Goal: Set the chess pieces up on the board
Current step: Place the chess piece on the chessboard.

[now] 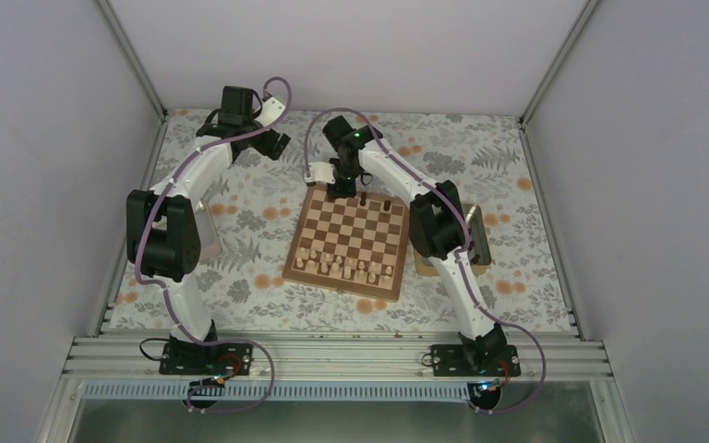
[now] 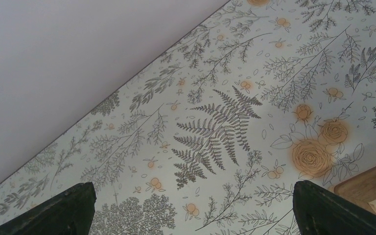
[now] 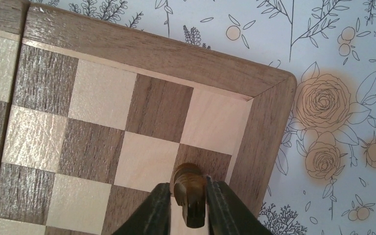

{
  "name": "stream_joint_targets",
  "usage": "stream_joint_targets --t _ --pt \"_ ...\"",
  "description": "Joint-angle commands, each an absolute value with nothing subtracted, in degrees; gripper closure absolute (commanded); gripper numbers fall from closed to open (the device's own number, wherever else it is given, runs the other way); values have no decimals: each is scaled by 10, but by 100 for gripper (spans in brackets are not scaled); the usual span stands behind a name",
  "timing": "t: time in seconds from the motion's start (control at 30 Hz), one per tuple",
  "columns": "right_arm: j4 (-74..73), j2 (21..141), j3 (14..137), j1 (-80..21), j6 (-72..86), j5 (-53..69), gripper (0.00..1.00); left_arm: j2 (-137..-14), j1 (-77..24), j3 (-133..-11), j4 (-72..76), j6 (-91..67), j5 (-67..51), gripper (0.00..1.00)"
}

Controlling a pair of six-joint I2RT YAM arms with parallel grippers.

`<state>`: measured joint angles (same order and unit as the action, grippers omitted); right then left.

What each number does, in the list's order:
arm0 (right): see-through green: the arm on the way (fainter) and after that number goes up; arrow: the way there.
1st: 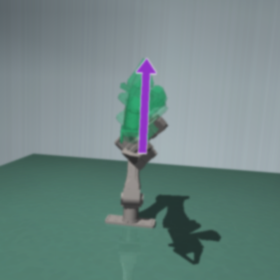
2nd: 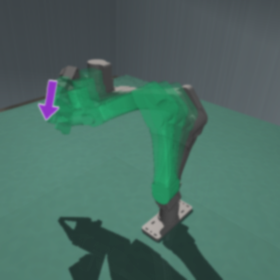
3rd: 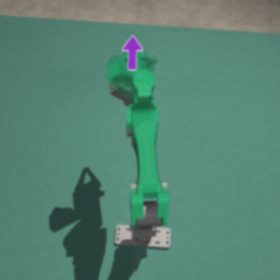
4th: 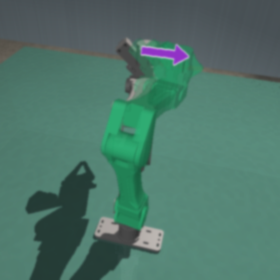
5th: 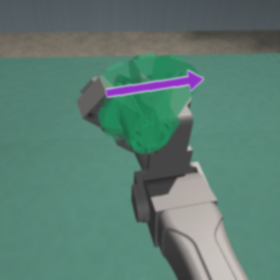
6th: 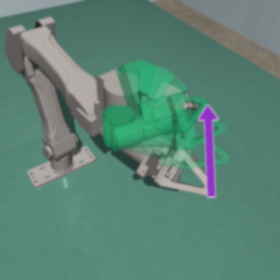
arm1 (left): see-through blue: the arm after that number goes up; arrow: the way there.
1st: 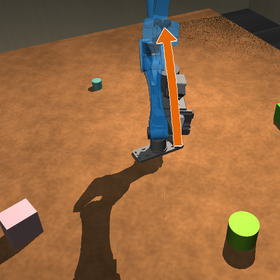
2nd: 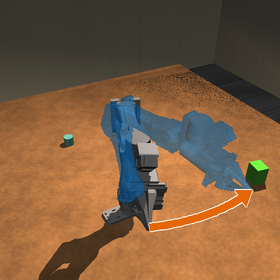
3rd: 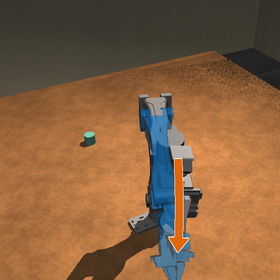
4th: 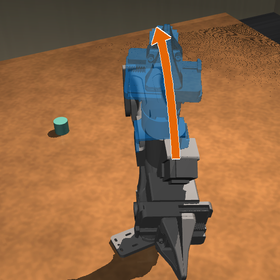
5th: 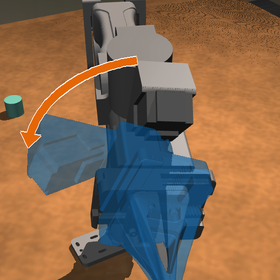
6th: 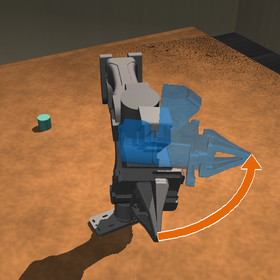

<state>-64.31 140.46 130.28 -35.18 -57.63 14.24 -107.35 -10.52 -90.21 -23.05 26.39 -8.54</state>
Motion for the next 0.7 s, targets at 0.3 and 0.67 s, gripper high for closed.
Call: stream_joint_targets --t 0.3,0.67 --pt "-634 1354 1290 -351 -577 150 69 -1065 -108 -907 -237 268 -94 0" --pt "-662 1196 1200 -264 -547 163 67 -1055 -108 -892 -229 272 -81 0"
